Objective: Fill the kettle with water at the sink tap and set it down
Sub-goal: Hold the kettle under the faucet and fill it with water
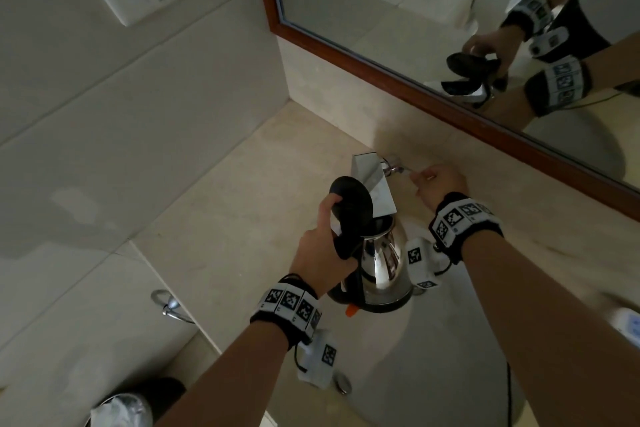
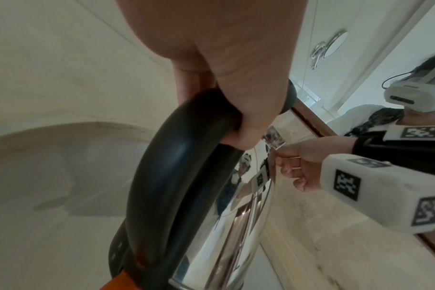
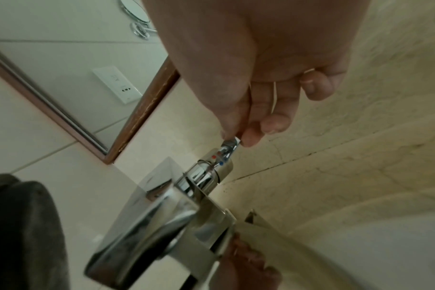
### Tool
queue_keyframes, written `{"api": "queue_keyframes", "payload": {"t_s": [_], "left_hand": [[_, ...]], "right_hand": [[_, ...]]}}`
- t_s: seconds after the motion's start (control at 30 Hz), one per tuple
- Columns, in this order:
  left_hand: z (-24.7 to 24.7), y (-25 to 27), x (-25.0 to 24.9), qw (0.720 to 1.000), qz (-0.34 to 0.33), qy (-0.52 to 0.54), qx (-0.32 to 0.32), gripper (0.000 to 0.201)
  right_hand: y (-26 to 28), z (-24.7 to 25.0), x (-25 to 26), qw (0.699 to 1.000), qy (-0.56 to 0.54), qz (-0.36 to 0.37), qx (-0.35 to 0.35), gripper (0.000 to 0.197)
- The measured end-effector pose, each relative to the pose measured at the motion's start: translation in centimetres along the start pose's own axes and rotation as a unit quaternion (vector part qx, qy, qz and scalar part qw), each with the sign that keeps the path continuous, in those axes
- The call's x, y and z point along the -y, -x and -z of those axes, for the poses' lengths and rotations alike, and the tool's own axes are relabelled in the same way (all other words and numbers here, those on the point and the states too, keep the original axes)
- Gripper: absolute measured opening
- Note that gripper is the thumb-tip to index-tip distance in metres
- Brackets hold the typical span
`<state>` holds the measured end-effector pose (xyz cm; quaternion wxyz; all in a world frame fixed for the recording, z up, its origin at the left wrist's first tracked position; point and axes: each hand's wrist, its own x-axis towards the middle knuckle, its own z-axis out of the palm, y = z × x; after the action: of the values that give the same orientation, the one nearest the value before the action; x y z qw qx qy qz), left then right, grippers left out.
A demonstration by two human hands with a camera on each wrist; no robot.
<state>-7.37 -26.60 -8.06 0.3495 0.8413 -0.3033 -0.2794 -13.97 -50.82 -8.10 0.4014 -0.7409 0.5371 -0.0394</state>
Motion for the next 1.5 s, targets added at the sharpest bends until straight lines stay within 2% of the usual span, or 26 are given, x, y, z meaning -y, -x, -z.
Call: {"api": "queue_keyframes", "payload": {"t_s": [0.2,0.43,0.57,0.77,0.97,1.07,1.5], "left_hand": [[-0.7,0.3,0.0,1.0,-0.001,0.002,0.003,0.1],[-0.6,0.3,-0.1,1.0,-0.005,-0.007,0.002,0.105],[-0.5,0.1,-0.2,0.997,-0.012,-0.077,-0.017,0.102],[-0.5,0.4,0.2,0.996,-0.002,-0.091,-0.01,0.104],[-0.5,0.6,0.0,0.997,0.003,-0.075,0.0,0.103],[-0.5,0.7,0.0,0.998,-0.006,-0.057,0.001,0.102],[-0.2,0.7,-0.1,1.0,-0.023,-0.01,-0.01,0.105]], "right_hand": [[1.5,0.5,-0.4,0.999,-0.026,0.016,-0.027,0.019],[1.6,0.6,-1.1,0.995,-0.095,0.005,-0.002,0.018],[2.3,0.5,-0.6,0.997,-0.078,0.019,-0.01,0.022],[3.1,-0.1,-0.7,0.994,-0.105,0.024,-0.029,0.027],[1.4,-1.1,-1.7,0.991,-0.133,-0.005,-0.003,0.031],[2.4,-0.9,-1.0,0.991,-0.13,-0.011,0.0,0.04],[3.8,-1.6,-1.0,0.987,-0.161,-0.015,0.005,0.05]]}}
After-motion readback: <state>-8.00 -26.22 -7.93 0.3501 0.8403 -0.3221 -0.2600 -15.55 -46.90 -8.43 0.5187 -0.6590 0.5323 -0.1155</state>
